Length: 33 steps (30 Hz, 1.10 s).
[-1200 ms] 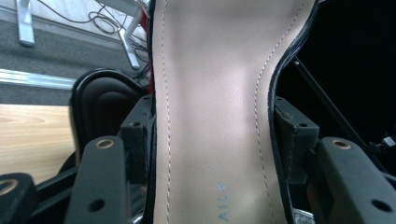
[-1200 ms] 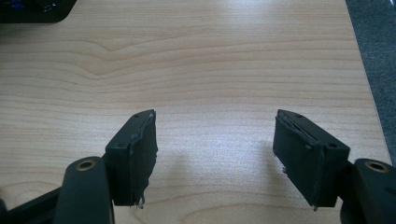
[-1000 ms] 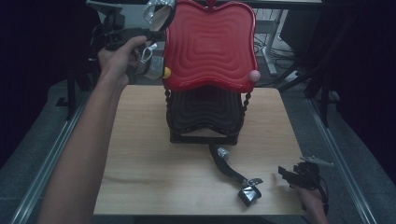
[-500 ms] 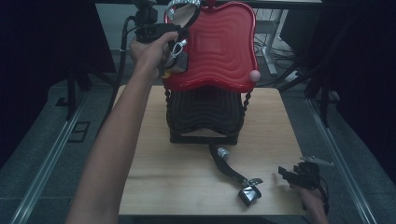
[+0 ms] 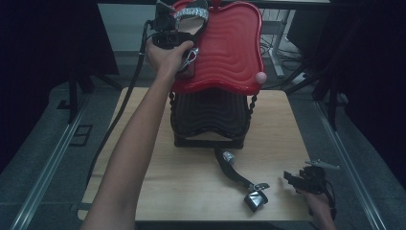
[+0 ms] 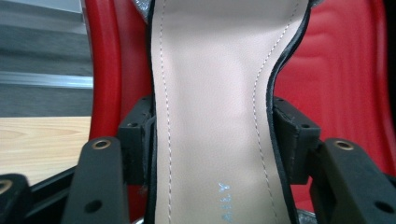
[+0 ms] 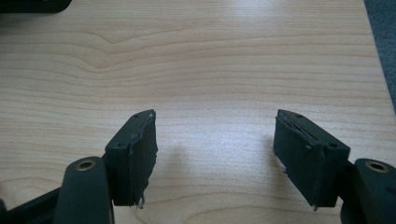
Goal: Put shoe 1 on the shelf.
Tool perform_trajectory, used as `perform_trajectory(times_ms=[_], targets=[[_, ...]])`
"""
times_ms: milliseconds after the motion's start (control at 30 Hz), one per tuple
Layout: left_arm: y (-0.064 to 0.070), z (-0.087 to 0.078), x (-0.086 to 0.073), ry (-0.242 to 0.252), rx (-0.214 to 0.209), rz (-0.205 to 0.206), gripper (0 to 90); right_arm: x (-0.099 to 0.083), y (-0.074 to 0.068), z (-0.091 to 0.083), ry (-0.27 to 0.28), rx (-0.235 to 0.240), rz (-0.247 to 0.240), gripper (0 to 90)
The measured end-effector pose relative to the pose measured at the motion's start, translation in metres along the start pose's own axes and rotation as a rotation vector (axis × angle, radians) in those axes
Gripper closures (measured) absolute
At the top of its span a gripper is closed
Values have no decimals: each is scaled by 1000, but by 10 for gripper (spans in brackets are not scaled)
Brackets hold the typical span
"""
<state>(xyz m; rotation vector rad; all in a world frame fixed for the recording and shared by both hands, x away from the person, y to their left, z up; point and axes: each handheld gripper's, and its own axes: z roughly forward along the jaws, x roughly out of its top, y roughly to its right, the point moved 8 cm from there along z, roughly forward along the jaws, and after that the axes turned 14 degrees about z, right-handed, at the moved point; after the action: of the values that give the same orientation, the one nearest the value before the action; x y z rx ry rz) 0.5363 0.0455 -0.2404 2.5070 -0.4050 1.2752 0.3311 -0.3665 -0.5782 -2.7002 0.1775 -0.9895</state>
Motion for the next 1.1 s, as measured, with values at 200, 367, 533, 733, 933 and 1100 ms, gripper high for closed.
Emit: perform_trajectory(times_ms=[200, 367, 533, 733, 933, 1100], targets=[[7, 1, 1, -29, -69, -33, 188, 0, -2, -1, 3, 4, -3, 304], [6, 1, 2, -31, -96, -43, 147, 0, -1, -1, 5, 3, -2, 304], [3, 2, 4, -40, -78, -25, 110, 1, 0, -2, 6, 5, 0, 304], [-2, -3, 5, -26, -73, -27, 107, 0, -1, -1, 2, 4, 0, 304], [-9, -18, 7, 17, -79, -4, 120, 1, -1, 0, 2, 1, -5, 304], [-11, -26, -4, 10, -114, 33, 156, 1, -1, 0, 3, 0, -3, 304]])
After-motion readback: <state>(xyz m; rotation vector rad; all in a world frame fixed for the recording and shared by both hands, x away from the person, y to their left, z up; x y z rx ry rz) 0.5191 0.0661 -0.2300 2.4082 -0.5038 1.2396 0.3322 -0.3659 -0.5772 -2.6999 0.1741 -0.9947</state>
